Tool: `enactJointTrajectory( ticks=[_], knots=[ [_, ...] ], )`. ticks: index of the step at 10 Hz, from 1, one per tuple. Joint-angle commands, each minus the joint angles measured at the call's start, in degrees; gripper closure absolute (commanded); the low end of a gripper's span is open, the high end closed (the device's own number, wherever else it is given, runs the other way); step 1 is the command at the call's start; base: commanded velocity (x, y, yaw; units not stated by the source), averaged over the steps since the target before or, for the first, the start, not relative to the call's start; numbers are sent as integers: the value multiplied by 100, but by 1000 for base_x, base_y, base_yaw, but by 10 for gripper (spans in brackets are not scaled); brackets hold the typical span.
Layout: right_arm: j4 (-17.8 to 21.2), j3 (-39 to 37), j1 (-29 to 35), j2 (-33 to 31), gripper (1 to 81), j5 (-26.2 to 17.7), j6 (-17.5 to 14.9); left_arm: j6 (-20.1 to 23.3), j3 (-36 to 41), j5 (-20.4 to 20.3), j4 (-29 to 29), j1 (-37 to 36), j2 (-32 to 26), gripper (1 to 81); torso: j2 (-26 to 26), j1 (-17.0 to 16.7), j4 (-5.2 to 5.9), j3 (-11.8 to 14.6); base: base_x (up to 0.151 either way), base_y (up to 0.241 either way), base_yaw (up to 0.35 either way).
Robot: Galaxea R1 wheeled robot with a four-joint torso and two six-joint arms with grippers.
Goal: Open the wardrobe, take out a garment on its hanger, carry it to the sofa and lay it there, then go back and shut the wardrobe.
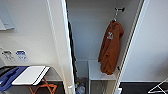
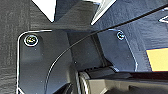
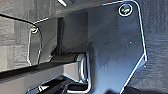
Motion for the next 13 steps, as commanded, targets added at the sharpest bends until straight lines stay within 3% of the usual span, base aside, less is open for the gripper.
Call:
enactJointTrajectory(
  ticks=[1, 7, 8, 11, 13],
  knots=[
    [-25, -913, 73, 662, 10, -492, -42, 16, -207, 278, -1, -154, 168, 10, 0, 0, 0, -2, 0, 0, 0],
    [-52, -957, -41, 724, 10, -483, -103, 95, -443, 278, 96, -189, 229, 10, 22, -4, 0, 2, 0, 0, 0],
    [-60, -957, -50, 733, 10, -483, -165, 218, -541, 269, 96, -206, 238, 10, 22, -4, 0, 5, 0, 0, 0],
    [-60, -957, -14, 742, 10, -483, -174, 1405, -717, 234, 78, -355, 221, 10, 22, -4, 0, 5, 0, 0, 0],
    [-60, -948, -14, 750, 10, -483, -174, 1466, -945, 260, 26, -592, 221, 10, 22, -4, 0, 5, 0, 0, 0]
  ],
)
